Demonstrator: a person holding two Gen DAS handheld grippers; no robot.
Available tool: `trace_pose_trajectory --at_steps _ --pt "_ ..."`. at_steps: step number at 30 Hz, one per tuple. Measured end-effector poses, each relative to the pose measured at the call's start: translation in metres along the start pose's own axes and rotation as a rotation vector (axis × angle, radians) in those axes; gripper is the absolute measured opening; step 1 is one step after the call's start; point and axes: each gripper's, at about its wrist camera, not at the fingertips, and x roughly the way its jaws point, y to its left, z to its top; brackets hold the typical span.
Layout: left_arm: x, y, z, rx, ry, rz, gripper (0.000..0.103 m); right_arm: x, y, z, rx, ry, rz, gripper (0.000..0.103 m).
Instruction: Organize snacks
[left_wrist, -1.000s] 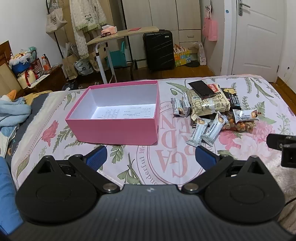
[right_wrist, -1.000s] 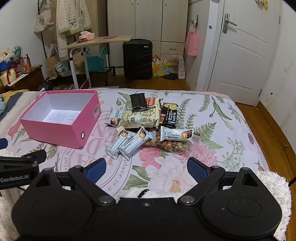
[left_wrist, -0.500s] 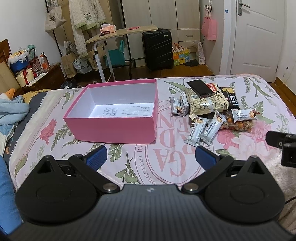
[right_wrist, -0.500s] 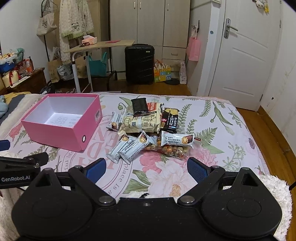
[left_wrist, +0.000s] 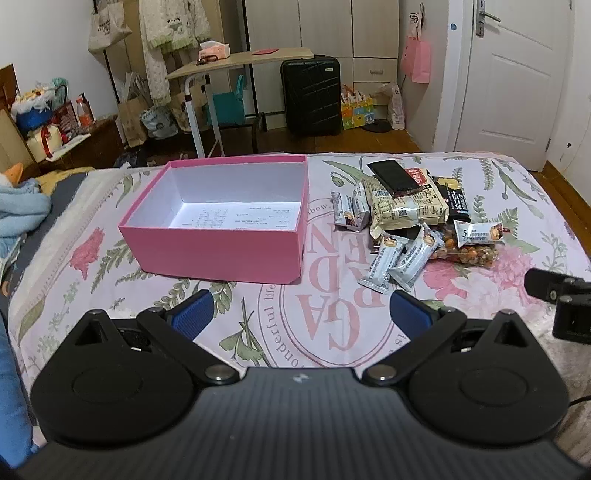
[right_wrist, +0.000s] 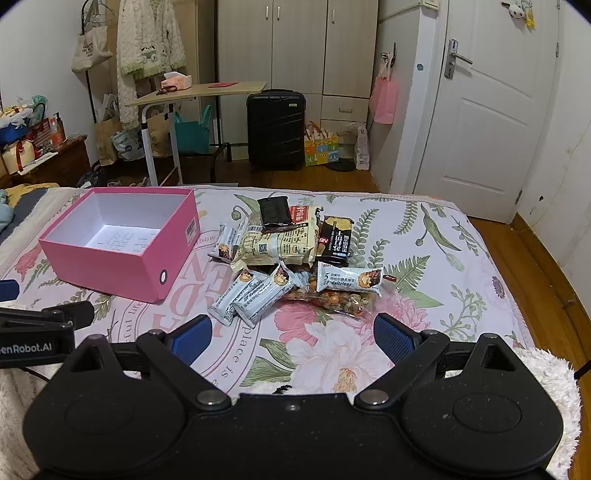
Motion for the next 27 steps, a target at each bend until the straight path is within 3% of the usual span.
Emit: trace_pose_trajectory --at_steps 20,24,27 --pt "-0.002 0.01 0.003 -0.012 0.01 0.003 0.103 0.002 0.002 -0.002 -0.014 -0.005 -0.002 0.096" --pt "0.0 0.008 0.013 0.029 -0.004 -0.016 0.103 0.006 0.001 0.014 -0.047 0.004 0.092 0.096" --pt "-0.001 0.01 0.028 0.062 -0.047 0.006 0.103 0.008 -0.006 0.031 -0.068 -0.04 0.122 0.096"
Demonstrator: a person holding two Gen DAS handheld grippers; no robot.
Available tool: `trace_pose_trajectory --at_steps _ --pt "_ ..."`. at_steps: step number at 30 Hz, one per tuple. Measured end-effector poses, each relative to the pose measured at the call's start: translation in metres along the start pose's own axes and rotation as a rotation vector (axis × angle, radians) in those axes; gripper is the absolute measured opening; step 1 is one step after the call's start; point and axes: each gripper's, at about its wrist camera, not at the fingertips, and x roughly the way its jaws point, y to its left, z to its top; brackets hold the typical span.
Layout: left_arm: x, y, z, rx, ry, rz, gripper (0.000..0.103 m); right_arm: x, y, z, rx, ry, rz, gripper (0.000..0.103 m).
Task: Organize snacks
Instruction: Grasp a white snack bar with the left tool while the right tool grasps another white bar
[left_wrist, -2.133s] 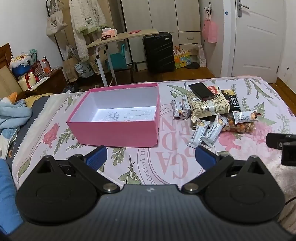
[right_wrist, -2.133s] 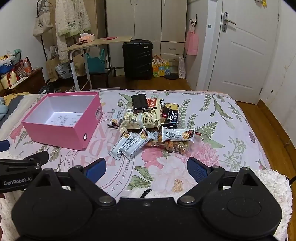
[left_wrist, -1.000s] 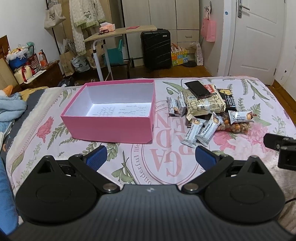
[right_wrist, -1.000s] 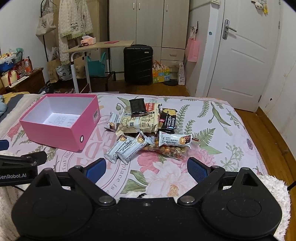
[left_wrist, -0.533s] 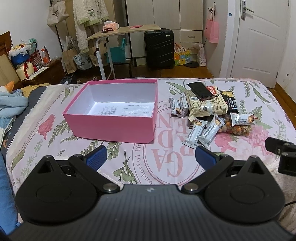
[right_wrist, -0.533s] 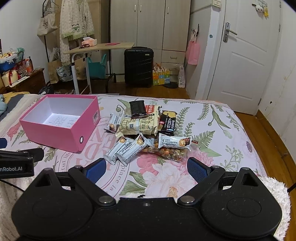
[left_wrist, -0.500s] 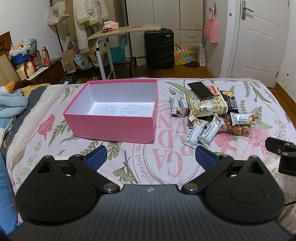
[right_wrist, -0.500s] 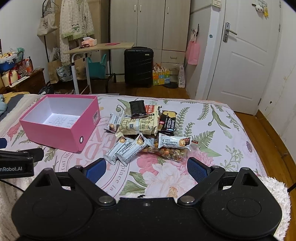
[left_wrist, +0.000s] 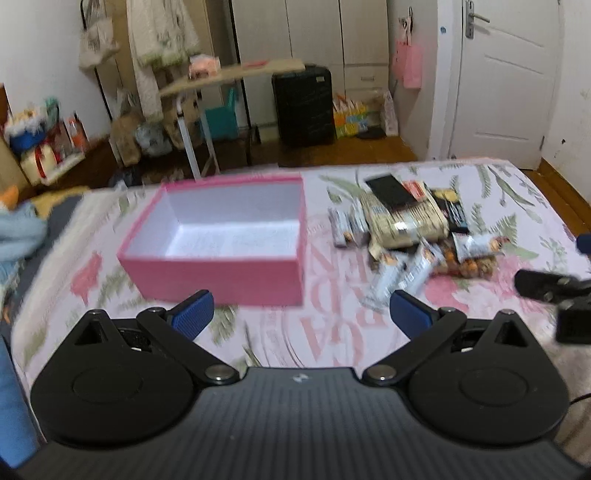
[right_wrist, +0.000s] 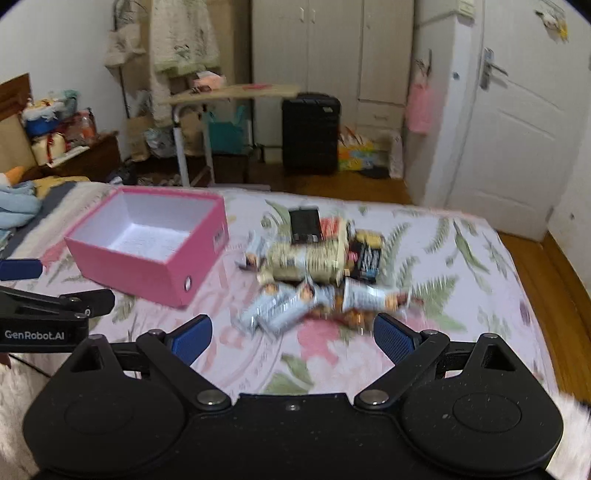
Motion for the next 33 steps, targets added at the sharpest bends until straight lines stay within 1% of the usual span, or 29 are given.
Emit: trace_pose_trajectory --at_steps 2,5,6,9,11,13,14,16,18,19,21,23,24,25,27,29,31,32,33 --pt "0.004 0.003 0.01 0.001 -0.02 0.006 0.103 0.004 -0.006 0.008 -0.003 -0.037 0.026 0.096" --pt "0.02 0.007 0.026 0.001 -0.022 -0.041 0.103 0.021 -0.02 0.018 0.001 -0.081 0.094 0.096" --pt "0.028 0.007 0.031 0.009 -0.016 -0.062 0.103 0.029 -0.024 0.022 -0.002 -0.078 0.108 0.096" --pt "0.055 -0.002 0.044 0.058 0.024 -0.123 0.102 0.06 -0.035 0.035 0.012 -0.005 0.114 0.096" --pt "0.076 -0.009 0.051 0.086 0.067 -0.187 0.101 0.082 -0.044 0.043 0.052 0.063 0.143 0.096" --pt "0.1 -0.013 0.055 0.087 0.114 -0.258 0.099 0.109 -0.052 0.051 0.096 0.148 0.175 0.093" --pt "0.111 -0.016 0.057 0.087 0.14 -0.277 0.096 0.122 -0.056 0.056 0.111 0.183 0.175 0.091" --pt "0.139 -0.023 0.06 0.087 0.23 -0.3 0.079 0.141 -0.055 0.056 0.098 0.219 0.145 0.091" --pt "0.163 -0.031 0.061 0.076 0.293 -0.322 0.074 0.161 -0.054 0.056 0.088 0.252 0.137 0.088" --pt "0.172 -0.036 0.06 0.073 0.298 -0.338 0.072 0.168 -0.055 0.054 0.106 0.264 0.15 0.088" --pt "0.192 -0.043 0.058 0.064 0.295 -0.347 0.068 0.183 -0.059 0.047 0.175 0.276 0.17 0.083" --pt "0.21 -0.045 0.053 0.042 0.282 -0.351 0.066 0.196 -0.062 0.034 0.259 0.244 0.138 0.079" --pt "0.221 -0.046 0.05 0.024 0.28 -0.353 0.063 0.204 -0.061 0.027 0.292 0.243 0.122 0.079" --pt "0.23 -0.045 0.046 0.003 0.286 -0.358 0.061 0.213 -0.062 0.021 0.328 0.256 0.13 0.078" --pt "0.249 -0.043 0.041 -0.039 0.324 -0.38 0.06 0.231 -0.072 0.008 0.438 0.305 0.184 0.067" --pt "0.263 -0.039 0.033 -0.078 0.341 -0.42 0.06 0.246 -0.086 -0.007 0.57 0.365 0.259 0.066" --pt "0.275 -0.043 0.025 -0.074 0.37 -0.434 0.06 0.255 -0.093 -0.016 0.614 0.4 0.281 0.066" --pt "0.282 -0.048 0.021 -0.067 0.401 -0.435 0.06 0.261 -0.096 -0.02 0.627 0.42 0.286 0.066" --pt "0.287 -0.051 0.017 -0.061 0.421 -0.436 0.058 0.267 -0.098 -0.024 0.646 0.439 0.312 0.066"
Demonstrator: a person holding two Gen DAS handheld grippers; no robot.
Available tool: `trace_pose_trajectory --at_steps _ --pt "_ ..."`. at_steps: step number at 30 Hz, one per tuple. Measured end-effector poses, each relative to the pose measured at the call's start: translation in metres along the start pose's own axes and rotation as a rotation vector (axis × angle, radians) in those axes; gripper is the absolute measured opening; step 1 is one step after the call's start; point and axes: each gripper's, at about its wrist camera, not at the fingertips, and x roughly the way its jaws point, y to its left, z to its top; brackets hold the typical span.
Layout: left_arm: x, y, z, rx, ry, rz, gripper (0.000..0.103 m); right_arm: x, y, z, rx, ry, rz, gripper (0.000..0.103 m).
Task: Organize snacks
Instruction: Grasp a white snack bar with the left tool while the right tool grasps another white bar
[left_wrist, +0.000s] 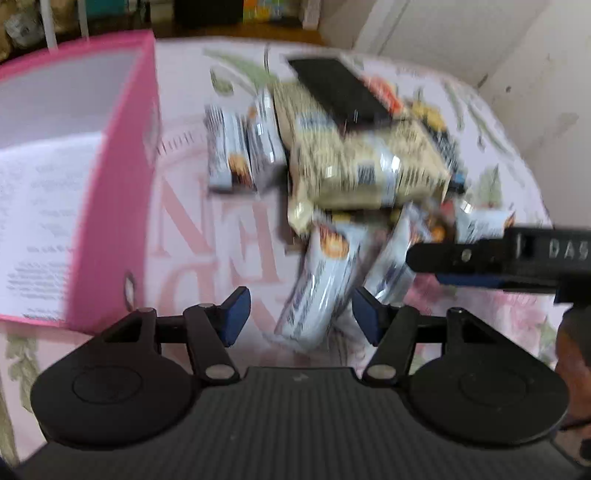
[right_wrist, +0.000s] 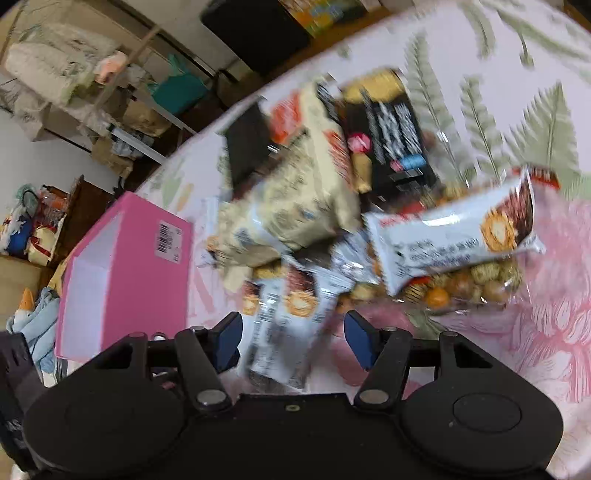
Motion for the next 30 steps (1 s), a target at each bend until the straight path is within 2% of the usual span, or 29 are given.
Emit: trace_pose_trajectory --at_steps 2,5,7,9,10,14,19,21,24,27,30 --pt "0.01 -0.005 -0.001 0.02 0.017 0.005 0.056 0.01 -0.005 -0.001 0.031 0.031 0.034 0.065" --pt "0.018 -0.013 -0.003 0.073 0.02 0.043 0.054 0.024 -0.002 -0.007 0.004 0.062 0.015 0.062" --pt "0.022 -0.013 -0.004 0.075 0.031 0.043 0.054 0.027 0.003 -0.01 -0.015 0.062 -0.004 0.054" --pt "0.027 -0.014 -0.005 0.076 0.04 0.043 0.054 0.027 0.006 -0.01 -0.032 0.055 -0.024 0.039" --pt "0.028 -0.016 -0.005 0.085 0.038 0.049 0.053 0.027 0.007 -0.01 -0.041 0.05 -0.026 0.036" --pt "0.03 -0.022 -0.007 0.135 0.017 0.064 0.048 0.026 0.016 -0.011 -0.106 0.03 -0.053 0.032" --pt "0.028 -0.027 -0.011 0.172 -0.002 0.09 0.026 0.024 0.015 -0.007 -0.143 0.019 -0.07 0.031" --pt "0.026 -0.027 -0.012 0.177 0.018 0.066 0.025 0.023 0.015 -0.008 -0.157 0.044 -0.069 0.031" --pt "0.022 -0.023 -0.014 0.126 0.058 0.009 0.024 0.023 0.014 -0.012 -0.142 0.077 -0.065 0.031" --pt "0.017 -0.022 -0.021 0.097 0.073 0.013 0.024 0.02 0.016 -0.016 -0.156 0.085 -0.077 0.031" --pt "0.009 -0.022 -0.028 0.085 0.079 0.054 0.024 0.018 0.02 -0.021 -0.197 0.075 -0.099 0.031"
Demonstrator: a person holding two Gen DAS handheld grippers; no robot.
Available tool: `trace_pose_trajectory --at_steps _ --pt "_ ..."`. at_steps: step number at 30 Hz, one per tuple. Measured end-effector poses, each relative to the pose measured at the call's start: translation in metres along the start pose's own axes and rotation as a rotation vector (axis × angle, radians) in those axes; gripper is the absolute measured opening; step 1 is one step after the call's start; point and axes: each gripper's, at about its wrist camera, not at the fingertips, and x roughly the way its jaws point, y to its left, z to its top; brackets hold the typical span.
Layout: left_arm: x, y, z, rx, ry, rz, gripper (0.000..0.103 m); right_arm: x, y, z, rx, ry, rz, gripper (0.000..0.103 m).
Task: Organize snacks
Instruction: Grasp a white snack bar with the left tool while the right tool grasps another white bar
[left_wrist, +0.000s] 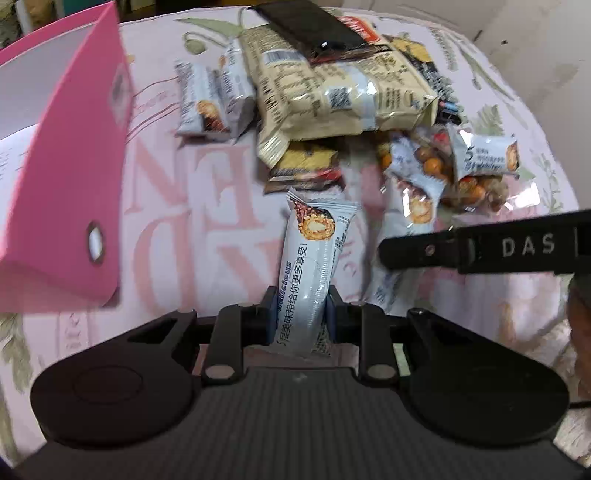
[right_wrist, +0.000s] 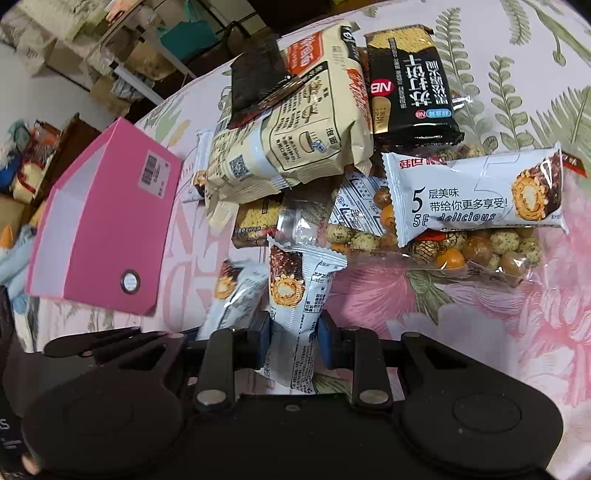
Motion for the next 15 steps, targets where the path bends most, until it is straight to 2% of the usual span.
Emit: trace_pose_trajectory --at_steps 5,7,11,15 --pt "-0.006 -0.007 -0.01 0.027 -0.033 0.116 0.024 -0.003 0.001 -0.001 -0.016 0.014 0.003 0.031" --pt "-0.012 -0.006 -0.015 0.01 -0.021 0.117 0.024 -0.01 0.001 -0.004 -0.023 0.005 0.01 0.031" --pt "-0.031 0.003 -0.02 -0.035 0.003 0.071 0.024 -0.024 -0.001 -0.013 -0.032 0.002 0.046 0.031" --pt "-0.056 0.011 -0.028 -0.032 0.004 0.091 0.024 -0.036 0.0 -0.022 -0.035 0.008 0.084 0.031"
